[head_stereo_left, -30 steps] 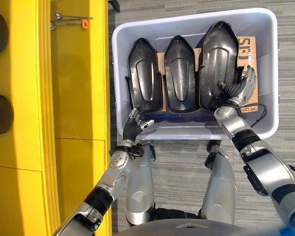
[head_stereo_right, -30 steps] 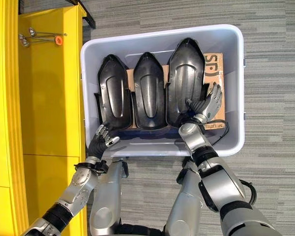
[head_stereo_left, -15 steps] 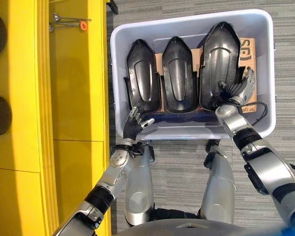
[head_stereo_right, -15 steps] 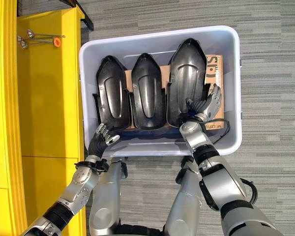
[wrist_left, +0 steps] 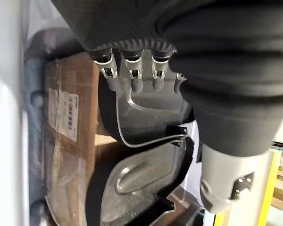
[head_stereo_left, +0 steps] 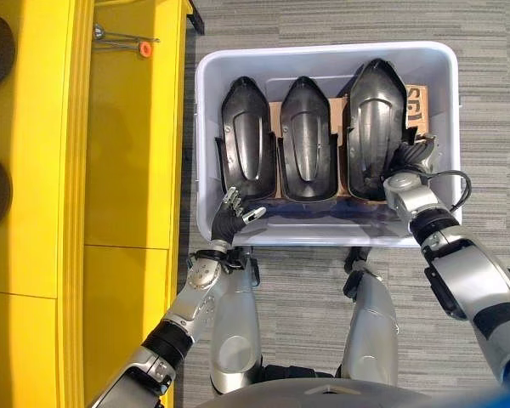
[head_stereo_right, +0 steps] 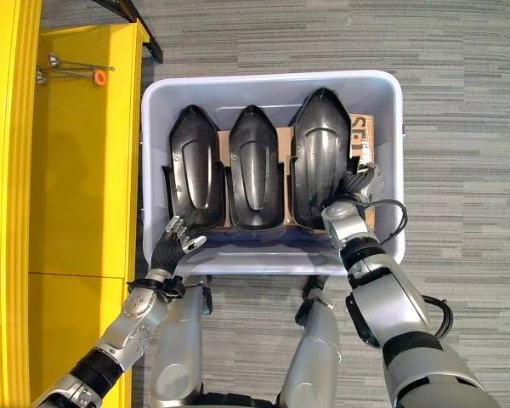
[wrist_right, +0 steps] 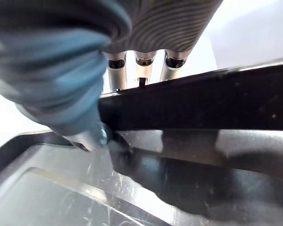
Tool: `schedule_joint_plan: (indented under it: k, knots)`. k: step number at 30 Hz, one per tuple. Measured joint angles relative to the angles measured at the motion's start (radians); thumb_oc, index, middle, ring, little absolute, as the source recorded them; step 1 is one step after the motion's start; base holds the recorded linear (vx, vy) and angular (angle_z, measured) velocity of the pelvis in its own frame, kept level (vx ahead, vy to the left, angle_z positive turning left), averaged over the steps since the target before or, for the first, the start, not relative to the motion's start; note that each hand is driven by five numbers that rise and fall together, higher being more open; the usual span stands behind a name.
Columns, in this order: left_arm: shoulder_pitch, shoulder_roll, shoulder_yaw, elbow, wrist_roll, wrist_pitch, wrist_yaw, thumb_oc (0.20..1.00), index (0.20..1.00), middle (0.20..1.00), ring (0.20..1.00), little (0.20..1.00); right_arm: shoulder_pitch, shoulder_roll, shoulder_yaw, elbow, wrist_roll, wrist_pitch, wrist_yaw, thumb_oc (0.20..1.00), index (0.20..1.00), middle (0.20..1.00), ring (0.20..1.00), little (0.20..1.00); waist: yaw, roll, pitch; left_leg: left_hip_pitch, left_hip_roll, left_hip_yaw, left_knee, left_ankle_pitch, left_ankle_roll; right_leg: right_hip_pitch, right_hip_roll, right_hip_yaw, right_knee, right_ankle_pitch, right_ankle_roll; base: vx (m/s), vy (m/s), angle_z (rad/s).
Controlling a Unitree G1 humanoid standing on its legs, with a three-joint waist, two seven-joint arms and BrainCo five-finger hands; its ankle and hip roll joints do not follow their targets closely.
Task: Move parts from the plastic box to the shelf.
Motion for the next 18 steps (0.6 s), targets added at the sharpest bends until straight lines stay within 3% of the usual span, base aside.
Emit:
schedule_joint_plan:
  k: [15, 18]
  knots:
    - [0.001, 0.005, 0.002, -0.004, 0.002, 0.031, 0.006, 1.000, 1.000, 1.000, 1.000, 1.000, -0.039, -0.024, 0.017, 0.043, -0.016, 0.055, 0.045, 0.200, 0.200, 0.200, 0.200, 0.200, 0.005, -0.003, -0.015, -0.028, 0.006, -0.015, 0.010, 0.003, -0.005, -0.027, -0.001, -0.012, 0.032, -0.017, -0.010, 0.00, -0.006, 0.02]
    - [0.003, 0.005, 0.003, -0.005, 0.003, 0.030, 0.008, 1.000, 1.000, 1.000, 1.000, 1.000, -0.041, -0.024, 0.021, 0.042, -0.023, 0.004, 0.045, 0.200, 0.200, 0.200, 0.200, 0.200, 0.004, -0.001, -0.014, -0.020, 0.006, -0.016, 0.009, 0.006, -0.010, -0.016, 0.001, -0.015, 0.030, -0.017, -0.011, -0.01, -0.004, 0.00]
